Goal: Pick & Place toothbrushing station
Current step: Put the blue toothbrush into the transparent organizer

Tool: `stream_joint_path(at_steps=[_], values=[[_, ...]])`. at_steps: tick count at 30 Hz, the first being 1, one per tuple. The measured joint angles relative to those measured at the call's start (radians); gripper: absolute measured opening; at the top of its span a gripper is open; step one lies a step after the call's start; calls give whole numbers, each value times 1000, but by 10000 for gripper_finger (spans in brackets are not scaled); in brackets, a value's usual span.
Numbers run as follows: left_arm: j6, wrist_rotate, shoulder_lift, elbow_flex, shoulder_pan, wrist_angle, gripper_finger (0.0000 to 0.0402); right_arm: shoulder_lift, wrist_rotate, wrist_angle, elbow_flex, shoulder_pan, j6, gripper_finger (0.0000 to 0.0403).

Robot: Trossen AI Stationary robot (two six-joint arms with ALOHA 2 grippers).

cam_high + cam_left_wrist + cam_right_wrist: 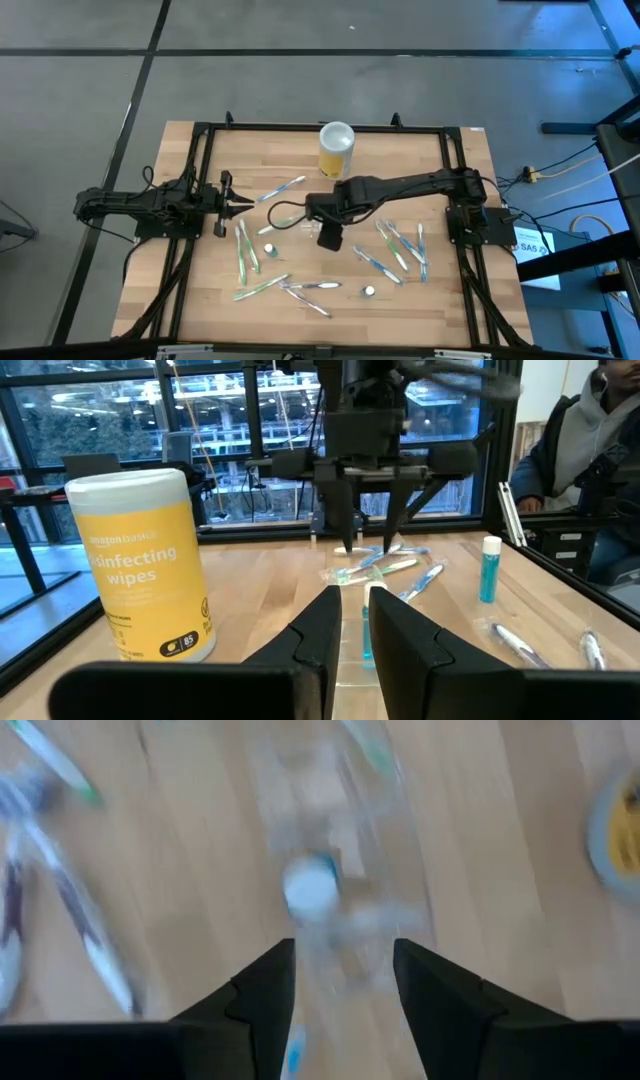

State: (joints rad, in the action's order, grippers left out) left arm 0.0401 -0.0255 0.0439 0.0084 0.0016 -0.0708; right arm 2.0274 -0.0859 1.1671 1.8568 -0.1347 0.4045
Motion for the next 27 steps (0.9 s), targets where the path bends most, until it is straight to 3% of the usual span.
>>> stream_joint_path(at_steps=[7, 14, 22, 27], values=[[19, 0, 0, 0, 0, 0, 54, 0, 0, 249, 98, -39, 115, 160], [26, 0, 0, 0, 0, -3, 53, 0, -7, 402, 107, -65, 154, 143], [26, -14, 0, 0, 0, -16, 52, -29, -70, 403, 105, -108, 116, 139], [25, -18, 0, 0, 0, -16, 54, -114, -127, 403, 60, -147, 116, 139]])
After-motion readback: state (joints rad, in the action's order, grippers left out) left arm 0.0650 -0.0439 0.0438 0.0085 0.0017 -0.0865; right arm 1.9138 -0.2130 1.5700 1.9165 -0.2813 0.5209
